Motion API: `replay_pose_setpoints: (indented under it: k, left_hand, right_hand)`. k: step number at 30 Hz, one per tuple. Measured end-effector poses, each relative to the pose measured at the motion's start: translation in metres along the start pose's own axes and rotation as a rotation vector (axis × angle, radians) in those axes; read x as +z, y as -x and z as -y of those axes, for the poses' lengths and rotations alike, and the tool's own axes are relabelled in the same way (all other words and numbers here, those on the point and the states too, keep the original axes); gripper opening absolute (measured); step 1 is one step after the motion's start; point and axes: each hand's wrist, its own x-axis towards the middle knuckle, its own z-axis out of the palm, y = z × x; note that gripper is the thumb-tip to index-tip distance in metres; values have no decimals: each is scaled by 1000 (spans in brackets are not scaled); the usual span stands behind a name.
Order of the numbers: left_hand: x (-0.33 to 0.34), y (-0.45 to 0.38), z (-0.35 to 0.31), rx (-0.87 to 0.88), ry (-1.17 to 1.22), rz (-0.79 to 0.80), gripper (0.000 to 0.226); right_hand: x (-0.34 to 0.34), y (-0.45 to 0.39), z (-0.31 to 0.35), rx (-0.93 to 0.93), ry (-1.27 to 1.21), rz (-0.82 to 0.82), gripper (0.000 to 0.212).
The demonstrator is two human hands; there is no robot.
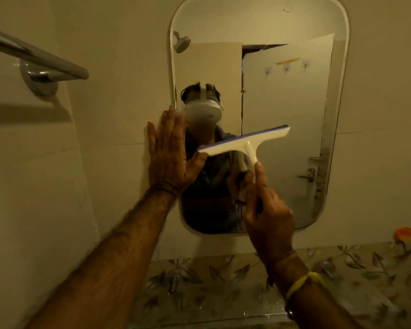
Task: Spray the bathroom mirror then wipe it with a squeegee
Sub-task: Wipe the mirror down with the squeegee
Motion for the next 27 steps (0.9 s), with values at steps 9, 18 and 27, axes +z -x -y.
replay_pose_setpoints:
  k: [9,18,27]
  left_hand:
    - [10,9,7,82,-137,-18,90]
    - [11,12,6,92,-175,-50,90]
    - [13,13,7,88,-166,-83,91]
  right_hand:
    - [-10,-73,-7,174,-112,-287,56]
    - [-23,-86,-13,243,-171,-344,51]
    - [-12,5,-11,281,-157,-283,53]
